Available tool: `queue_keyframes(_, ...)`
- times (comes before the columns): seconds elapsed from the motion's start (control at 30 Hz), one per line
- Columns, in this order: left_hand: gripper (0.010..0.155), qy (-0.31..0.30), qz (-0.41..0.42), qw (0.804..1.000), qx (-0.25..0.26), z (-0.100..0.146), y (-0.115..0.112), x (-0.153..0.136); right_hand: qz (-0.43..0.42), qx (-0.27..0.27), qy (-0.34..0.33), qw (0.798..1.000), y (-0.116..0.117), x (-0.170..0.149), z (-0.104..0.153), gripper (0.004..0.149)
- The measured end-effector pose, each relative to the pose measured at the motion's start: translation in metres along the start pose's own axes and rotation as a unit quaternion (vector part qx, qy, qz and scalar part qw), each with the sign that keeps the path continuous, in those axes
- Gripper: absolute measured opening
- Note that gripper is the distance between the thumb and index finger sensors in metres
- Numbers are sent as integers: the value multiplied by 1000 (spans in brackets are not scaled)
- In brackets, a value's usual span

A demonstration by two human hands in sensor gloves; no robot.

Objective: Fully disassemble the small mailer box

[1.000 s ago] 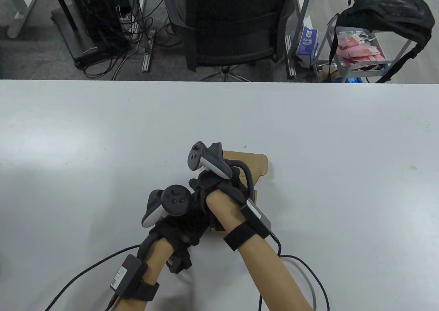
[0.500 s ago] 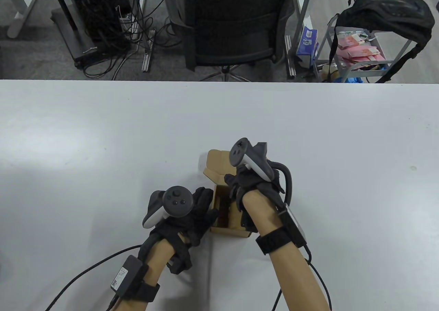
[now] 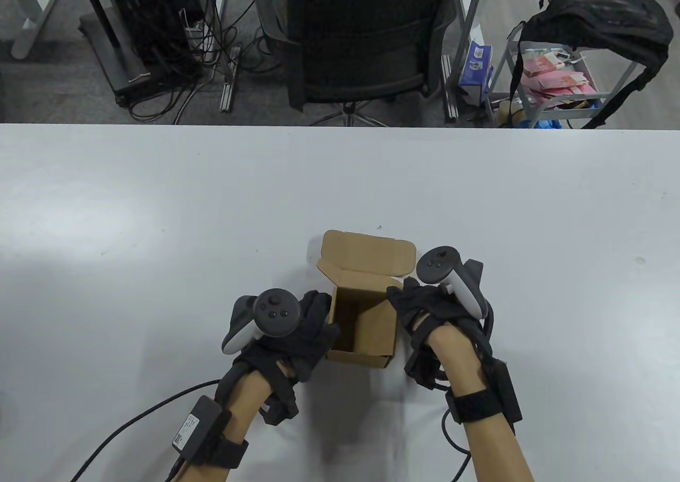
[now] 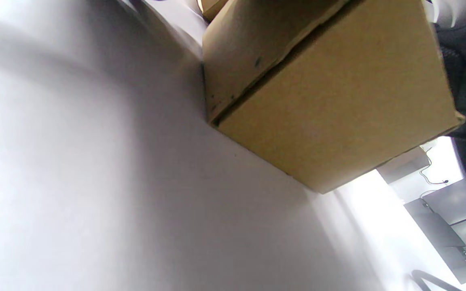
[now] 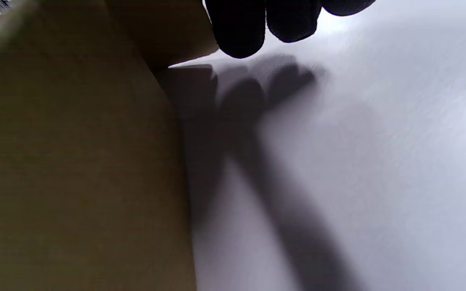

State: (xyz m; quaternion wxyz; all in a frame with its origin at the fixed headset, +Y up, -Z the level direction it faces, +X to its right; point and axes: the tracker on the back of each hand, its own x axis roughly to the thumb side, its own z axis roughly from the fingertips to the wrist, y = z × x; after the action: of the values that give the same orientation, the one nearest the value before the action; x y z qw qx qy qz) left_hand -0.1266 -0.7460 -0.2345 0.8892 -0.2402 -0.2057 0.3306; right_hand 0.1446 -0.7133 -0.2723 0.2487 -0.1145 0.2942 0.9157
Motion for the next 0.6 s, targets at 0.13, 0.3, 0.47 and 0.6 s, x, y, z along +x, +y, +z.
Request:
queue_keyframes(0.13, 83, 1, -1, 1000, 1, 0, 0, 0, -42, -7, -21, 999, 5, -8, -1, 77)
queue_keyframes(0.3, 83, 2, -3, 1000, 2, 0, -1, 0, -53, -36, -38, 997, 8, -10, 3, 79)
queue_keyframes(0.47, 83, 1, -4, 1000, 3, 0, -1, 0, -24, -184, -68, 980, 12, -9, 29, 81)
queue_keyframes(0.6, 83, 2, -4, 1000, 1, 0, -1, 0, -24, -186, -54, 981, 20, -15, 49, 84)
